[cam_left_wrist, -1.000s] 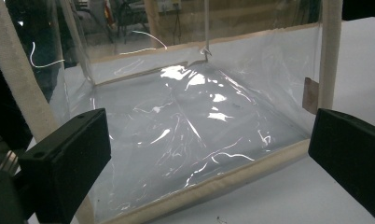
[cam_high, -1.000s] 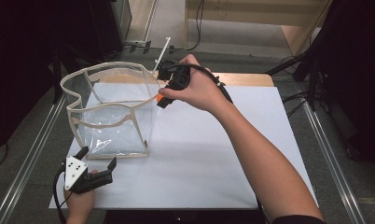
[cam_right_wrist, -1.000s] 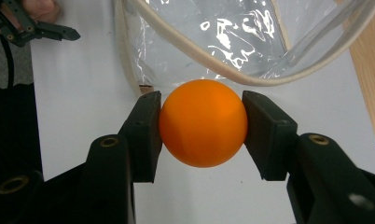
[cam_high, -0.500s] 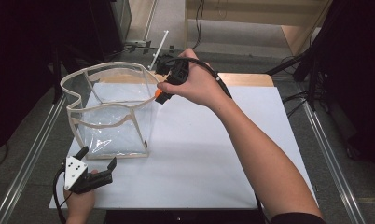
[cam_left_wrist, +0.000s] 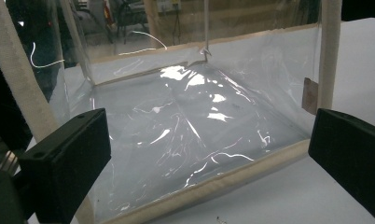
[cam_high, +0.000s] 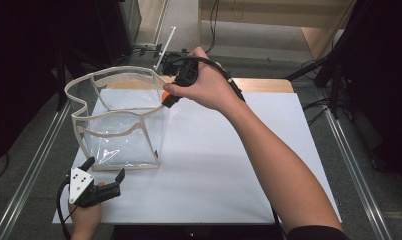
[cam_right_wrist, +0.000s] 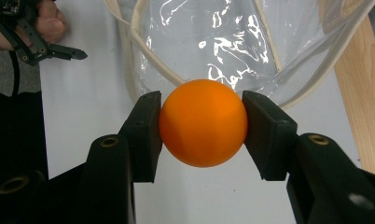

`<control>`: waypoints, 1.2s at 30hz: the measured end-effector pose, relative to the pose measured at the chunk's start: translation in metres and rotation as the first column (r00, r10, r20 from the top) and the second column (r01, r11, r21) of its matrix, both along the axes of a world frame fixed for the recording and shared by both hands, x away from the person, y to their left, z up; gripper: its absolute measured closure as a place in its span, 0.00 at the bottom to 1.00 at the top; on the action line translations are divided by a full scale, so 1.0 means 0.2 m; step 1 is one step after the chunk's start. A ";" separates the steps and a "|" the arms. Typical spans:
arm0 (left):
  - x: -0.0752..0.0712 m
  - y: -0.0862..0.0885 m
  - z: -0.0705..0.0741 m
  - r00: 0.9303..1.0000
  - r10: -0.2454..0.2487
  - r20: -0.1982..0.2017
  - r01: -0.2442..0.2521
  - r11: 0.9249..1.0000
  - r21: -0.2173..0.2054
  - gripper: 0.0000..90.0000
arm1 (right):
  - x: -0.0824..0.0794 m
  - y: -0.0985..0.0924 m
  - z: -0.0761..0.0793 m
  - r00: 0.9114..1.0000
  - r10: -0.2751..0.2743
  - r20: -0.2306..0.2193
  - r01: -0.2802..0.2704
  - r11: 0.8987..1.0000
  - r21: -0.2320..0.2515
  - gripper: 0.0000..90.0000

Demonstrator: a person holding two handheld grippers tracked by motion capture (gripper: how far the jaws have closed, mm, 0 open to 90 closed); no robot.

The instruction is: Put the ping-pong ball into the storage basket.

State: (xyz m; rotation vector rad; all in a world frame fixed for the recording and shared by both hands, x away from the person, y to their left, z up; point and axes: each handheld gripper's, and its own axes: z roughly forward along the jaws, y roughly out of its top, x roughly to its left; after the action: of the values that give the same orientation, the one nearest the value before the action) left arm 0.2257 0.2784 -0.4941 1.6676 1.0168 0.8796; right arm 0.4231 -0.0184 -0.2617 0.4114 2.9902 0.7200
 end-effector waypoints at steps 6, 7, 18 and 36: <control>0.00 0.00 0.00 1.000 0.001 0.000 -0.001 1.000 0.000 0.00 | 0.00 0.04 0.02 1.000 0.007 0.004 -0.007 1.000 -0.002 0.54; 0.00 0.00 0.00 1.000 0.000 0.000 0.000 1.000 0.000 0.00 | 0.00 0.04 0.02 1.000 0.007 0.004 -0.007 1.000 -0.002 0.54; 0.00 0.00 0.00 1.000 -0.001 0.000 0.001 1.000 -0.003 0.00 | 0.04 0.11 0.02 1.000 0.008 -0.001 -0.008 1.000 0.000 0.54; 0.00 0.00 0.00 1.000 -0.002 0.000 0.002 1.000 -0.005 0.00 | 0.09 0.18 -0.03 1.000 -0.007 -0.008 0.007 1.000 -0.024 0.53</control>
State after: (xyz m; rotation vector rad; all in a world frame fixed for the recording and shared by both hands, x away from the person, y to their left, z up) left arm 0.2255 0.2788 -0.4938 1.6639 1.0167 0.8751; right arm 0.4412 0.0169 -0.2674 0.4248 2.9996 0.6828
